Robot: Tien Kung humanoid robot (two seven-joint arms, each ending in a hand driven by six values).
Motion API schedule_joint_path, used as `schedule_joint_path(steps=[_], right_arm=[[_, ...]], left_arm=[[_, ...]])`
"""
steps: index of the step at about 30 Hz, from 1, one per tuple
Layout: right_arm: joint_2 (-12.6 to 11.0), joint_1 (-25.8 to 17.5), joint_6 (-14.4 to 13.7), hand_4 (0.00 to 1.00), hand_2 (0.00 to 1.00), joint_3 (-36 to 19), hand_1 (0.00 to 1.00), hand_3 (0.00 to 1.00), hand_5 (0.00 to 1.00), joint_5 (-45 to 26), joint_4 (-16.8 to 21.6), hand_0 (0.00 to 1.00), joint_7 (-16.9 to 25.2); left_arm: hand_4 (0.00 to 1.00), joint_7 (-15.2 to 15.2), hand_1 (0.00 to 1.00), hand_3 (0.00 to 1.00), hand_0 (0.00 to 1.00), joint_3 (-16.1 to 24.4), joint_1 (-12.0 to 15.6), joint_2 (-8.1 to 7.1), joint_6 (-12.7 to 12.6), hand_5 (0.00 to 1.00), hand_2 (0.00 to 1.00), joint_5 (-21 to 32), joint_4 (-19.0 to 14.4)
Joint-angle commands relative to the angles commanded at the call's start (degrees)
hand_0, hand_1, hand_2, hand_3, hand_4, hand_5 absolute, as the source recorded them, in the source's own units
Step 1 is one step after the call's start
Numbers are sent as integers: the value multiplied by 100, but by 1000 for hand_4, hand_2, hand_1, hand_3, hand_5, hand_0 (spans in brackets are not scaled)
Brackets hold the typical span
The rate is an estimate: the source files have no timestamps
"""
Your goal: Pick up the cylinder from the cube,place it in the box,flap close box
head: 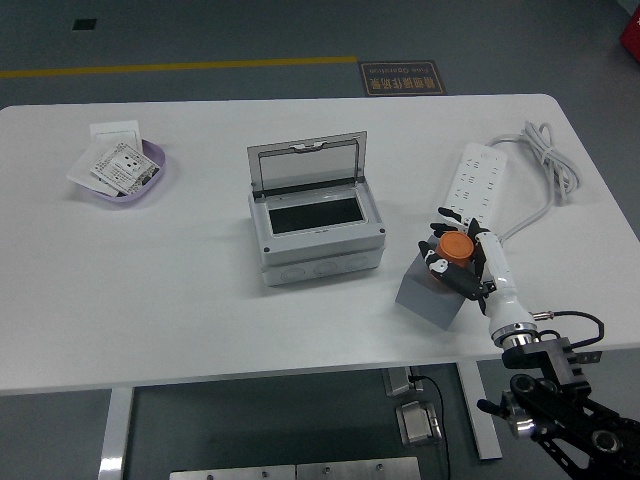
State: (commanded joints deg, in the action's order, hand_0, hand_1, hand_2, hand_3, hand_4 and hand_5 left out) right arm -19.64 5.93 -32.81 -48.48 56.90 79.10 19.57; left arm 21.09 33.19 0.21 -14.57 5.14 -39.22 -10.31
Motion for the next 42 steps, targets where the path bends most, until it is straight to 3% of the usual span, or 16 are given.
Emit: schedule_joint_path(steps=[6,7,12,13,24,25,28,30,31,36,37,42], right_arm=[[-1,14,-37,197,645,33,691,701,74,-48,0,776,-7],[0,19,-48,2,621,37,667,621,111,-53,1,783,-11],[5,41,-72,2,621,29,667,621,111,-40,13,783,-36],[5,45,-75,2,607,28,650,573,2,-33,17,758,-42],[-28,127,-98,2,617,-18,662,562,2,115,157,747,-105],[-35,146,-108,63,609,-21,657,534,2,156,181,741,-127],[-57,206,-161,63,609,-21,657,534,2,295,255,741,-215],[-81,277,-232,63,609,13,657,534,2,457,308,741,-330],[-98,333,-278,120,589,49,644,490,2,564,336,719,-412],[-162,784,-416,120,589,393,644,490,2,1145,368,719,-913],[-156,907,-416,134,559,496,574,468,2,1285,349,633,-1037],[-31,1500,-416,134,559,971,574,468,2,1994,179,633,-1650]], left_arm=[[516,-40,687,578,651,-39,-2,-3,-13,71,575,49,0],[517,-51,686,577,651,-52,-1,-3,-17,71,575,65,0],[517,-118,686,577,651,-138,-5,-1,-44,71,575,172,0],[517,-131,684,577,649,-155,-6,0,-50,73,574,192,0],[519,-182,686,578,650,-165,-7,11,-85,74,574,193,0],[520,-182,685,577,650,-170,-9,12,-85,76,572,195,0],[520,-181,685,577,650,-186,-14,17,-85,76,572,202,0],[520,-174,685,577,650,-181,-14,21,-84,76,572,194,0],[523,-169,682,579,650,-169,-13,24,-83,74,573,181,0],[523,-136,682,579,650,-69,-8,20,-77,74,573,74,0],[524,-129,680,579,647,-44,-8,17,-76,77,572,49,0],[524,-117,680,579,647,5,-8,4,-80,77,572,-1,0]])
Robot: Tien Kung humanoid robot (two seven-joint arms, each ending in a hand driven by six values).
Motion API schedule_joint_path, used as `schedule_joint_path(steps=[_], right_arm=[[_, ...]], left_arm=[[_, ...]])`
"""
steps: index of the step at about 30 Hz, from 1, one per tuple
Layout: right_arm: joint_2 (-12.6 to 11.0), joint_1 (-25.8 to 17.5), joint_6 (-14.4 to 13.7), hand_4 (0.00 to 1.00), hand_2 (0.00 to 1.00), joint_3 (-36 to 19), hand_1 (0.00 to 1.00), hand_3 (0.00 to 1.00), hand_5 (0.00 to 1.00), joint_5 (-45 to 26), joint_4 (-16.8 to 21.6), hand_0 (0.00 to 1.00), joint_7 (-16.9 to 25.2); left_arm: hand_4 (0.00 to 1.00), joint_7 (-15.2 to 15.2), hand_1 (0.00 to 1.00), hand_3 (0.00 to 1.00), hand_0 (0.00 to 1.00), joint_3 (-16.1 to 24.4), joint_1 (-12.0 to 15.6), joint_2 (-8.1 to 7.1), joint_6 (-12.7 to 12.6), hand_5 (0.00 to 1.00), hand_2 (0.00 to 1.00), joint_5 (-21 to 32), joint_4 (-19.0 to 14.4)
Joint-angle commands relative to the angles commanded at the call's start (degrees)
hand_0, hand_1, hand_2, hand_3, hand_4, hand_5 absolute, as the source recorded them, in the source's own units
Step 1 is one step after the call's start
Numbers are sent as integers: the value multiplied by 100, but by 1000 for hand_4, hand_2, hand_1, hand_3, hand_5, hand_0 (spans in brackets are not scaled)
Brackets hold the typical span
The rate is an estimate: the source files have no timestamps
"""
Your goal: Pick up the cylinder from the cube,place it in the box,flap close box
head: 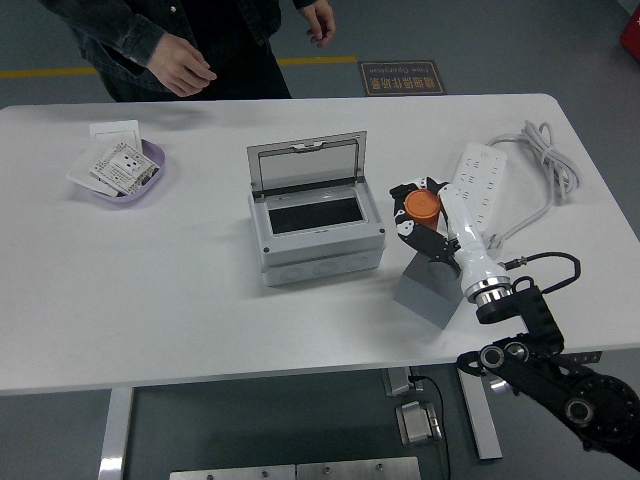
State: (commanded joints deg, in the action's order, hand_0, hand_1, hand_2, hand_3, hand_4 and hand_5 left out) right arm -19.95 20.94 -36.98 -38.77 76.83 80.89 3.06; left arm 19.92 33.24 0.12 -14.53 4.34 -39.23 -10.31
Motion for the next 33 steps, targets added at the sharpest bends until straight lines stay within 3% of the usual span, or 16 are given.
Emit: schedule_joint_path(steps=[1,6,7,12,13,19,25,33], right_arm=[[39,126,2,114,440,84,248,382,2,162,-42,199,-133],[279,730,108,114,440,515,248,382,2,859,-363,199,-731],[329,860,142,71,391,621,132,348,2,996,-447,4,-848],[558,1473,327,71,391,1165,132,348,2,1446,-879,4,-1232],[616,1614,367,46,359,1291,96,329,19,1466,-994,2,-1276],[868,2381,570,44,348,2004,93,318,22,1445,-1623,2,-1434],[1071,3095,696,43,346,2764,93,315,18,1206,-2177,2,-1394],[1219,3532,742,44,336,3631,92,313,17,913,-2650,2,-1203]], left_arm=[[525,2,681,579,647,3,0,-1,-1,81,573,-3,0],[525,16,681,579,647,10,2,-7,0,81,573,-4,0],[527,21,688,574,650,16,3,-7,2,85,575,-12,0],[527,59,688,574,650,106,5,-16,8,85,575,-101,0],[531,66,694,573,648,121,3,-20,8,91,577,-119,0],[530,99,693,572,650,193,-5,-39,10,96,577,-203,0],[529,102,696,570,649,178,-46,-47,12,100,578,-210,0],[532,99,699,569,651,102,-110,-40,11,101,579,-161,0]])
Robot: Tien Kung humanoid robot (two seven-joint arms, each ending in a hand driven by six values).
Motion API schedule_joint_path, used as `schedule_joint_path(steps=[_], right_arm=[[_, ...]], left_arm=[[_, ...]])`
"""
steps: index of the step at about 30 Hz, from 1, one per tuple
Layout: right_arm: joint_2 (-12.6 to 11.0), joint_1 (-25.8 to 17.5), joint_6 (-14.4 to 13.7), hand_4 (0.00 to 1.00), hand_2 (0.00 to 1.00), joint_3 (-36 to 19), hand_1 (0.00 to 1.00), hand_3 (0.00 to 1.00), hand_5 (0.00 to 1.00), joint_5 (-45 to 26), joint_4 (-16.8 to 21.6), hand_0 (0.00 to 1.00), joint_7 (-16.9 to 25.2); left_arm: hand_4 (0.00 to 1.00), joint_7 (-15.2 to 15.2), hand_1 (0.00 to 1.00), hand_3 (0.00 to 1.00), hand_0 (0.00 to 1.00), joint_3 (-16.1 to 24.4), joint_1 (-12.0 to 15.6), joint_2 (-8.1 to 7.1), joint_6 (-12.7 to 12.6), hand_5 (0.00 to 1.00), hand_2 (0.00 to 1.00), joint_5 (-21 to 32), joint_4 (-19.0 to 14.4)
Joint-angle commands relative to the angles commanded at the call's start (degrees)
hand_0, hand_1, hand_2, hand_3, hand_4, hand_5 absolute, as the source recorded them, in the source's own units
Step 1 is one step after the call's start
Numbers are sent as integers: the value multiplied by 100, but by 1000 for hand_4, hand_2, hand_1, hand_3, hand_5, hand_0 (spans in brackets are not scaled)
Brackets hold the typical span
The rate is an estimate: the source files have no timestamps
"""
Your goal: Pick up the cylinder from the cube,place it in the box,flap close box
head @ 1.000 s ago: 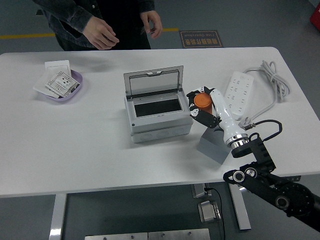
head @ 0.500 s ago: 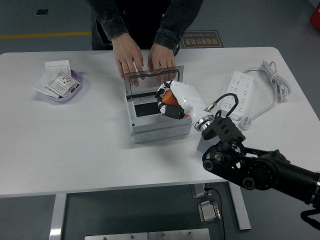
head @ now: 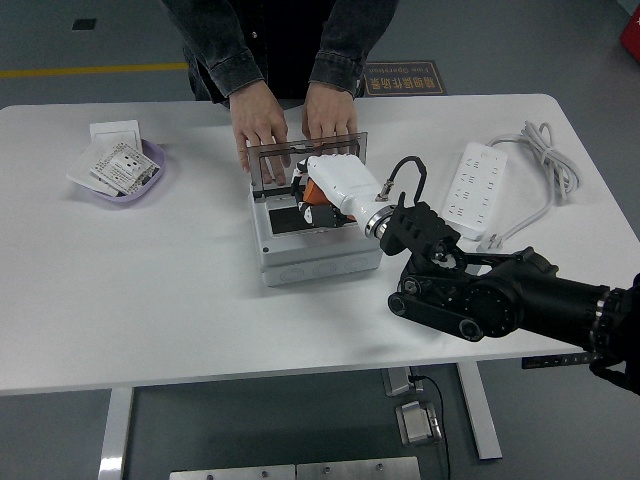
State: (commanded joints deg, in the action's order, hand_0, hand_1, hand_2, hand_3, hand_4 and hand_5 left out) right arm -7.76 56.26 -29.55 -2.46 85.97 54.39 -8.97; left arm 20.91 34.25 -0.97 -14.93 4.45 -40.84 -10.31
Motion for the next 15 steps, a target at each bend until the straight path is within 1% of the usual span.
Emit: schedule_joint_path(steps=[3,8,9,10,15], right_arm=[[57,87,168,44,336,72,92,313,17,25,-125,2,79],[144,191,515,41,333,-55,92,308,18,213,-340,2,215],[153,210,557,41,333,-73,92,308,18,240,-363,2,234],[160,229,590,33,341,-83,120,321,2,256,-381,29,253],[195,312,689,33,341,-43,120,321,2,240,-433,29,345]], left_arm=[[532,-9,699,569,651,-62,-25,0,1,101,579,42,0],[534,-25,703,569,653,-138,-64,-1,2,102,581,84,0],[534,-27,703,569,653,-152,-68,-1,3,102,581,91,0],[533,-27,703,568,654,-153,-71,-1,4,104,582,87,0],[533,-21,703,568,654,-144,-85,1,4,104,582,56,0]])
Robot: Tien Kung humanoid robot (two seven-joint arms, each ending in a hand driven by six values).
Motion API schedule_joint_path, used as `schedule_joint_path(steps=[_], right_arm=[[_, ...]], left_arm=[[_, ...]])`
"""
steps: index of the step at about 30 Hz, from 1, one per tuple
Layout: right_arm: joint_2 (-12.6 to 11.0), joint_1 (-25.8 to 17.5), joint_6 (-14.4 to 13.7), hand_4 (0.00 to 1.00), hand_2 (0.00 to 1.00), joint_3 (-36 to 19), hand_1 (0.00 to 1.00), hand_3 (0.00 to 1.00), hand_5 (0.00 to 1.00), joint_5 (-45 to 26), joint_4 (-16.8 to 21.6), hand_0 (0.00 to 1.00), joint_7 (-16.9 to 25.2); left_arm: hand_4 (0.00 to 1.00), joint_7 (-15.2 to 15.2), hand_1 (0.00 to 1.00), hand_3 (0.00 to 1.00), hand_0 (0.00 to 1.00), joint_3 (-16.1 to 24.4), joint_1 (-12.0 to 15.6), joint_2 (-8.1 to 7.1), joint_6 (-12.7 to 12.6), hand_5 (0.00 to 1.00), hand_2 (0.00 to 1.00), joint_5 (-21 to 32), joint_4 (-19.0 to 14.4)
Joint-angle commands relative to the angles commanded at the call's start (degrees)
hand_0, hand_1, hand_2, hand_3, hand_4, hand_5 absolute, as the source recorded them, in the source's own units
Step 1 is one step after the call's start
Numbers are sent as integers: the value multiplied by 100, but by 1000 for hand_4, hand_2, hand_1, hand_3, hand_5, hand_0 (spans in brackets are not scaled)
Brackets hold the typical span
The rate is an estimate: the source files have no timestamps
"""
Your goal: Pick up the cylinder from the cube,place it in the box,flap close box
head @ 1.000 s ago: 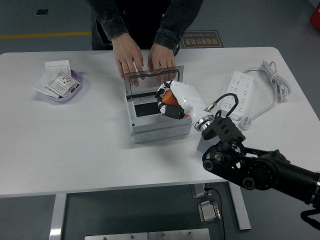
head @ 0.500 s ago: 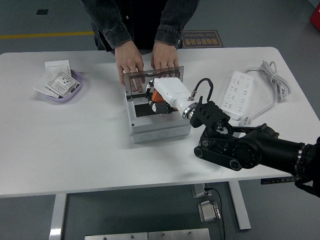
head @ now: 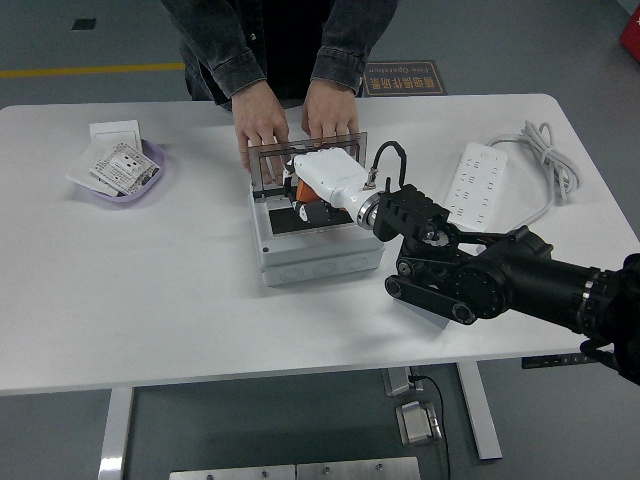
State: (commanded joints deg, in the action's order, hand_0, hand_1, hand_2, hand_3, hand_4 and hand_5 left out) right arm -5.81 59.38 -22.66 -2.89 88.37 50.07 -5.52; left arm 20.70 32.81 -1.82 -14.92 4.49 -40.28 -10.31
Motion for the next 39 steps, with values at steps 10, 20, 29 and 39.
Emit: schedule_joint_path(steps=[10,20,29,39], right_arm=[[73,4,73,448,480,25,244,562,11,117,-104,168,132],[84,8,328,911,577,-145,482,676,597,495,-199,533,184],[59,-25,391,961,568,-172,477,696,635,581,-123,545,220],[-370,-179,-175,998,557,38,474,696,689,344,669,559,-43]], left_arm=[[534,-6,704,569,654,-131,-65,7,17,104,582,53,0],[529,-25,704,568,654,-279,-101,11,30,97,581,158,0],[517,-17,704,563,654,-259,-104,18,34,97,579,114,0],[493,5,695,560,654,-218,-51,56,35,74,574,83,0]])
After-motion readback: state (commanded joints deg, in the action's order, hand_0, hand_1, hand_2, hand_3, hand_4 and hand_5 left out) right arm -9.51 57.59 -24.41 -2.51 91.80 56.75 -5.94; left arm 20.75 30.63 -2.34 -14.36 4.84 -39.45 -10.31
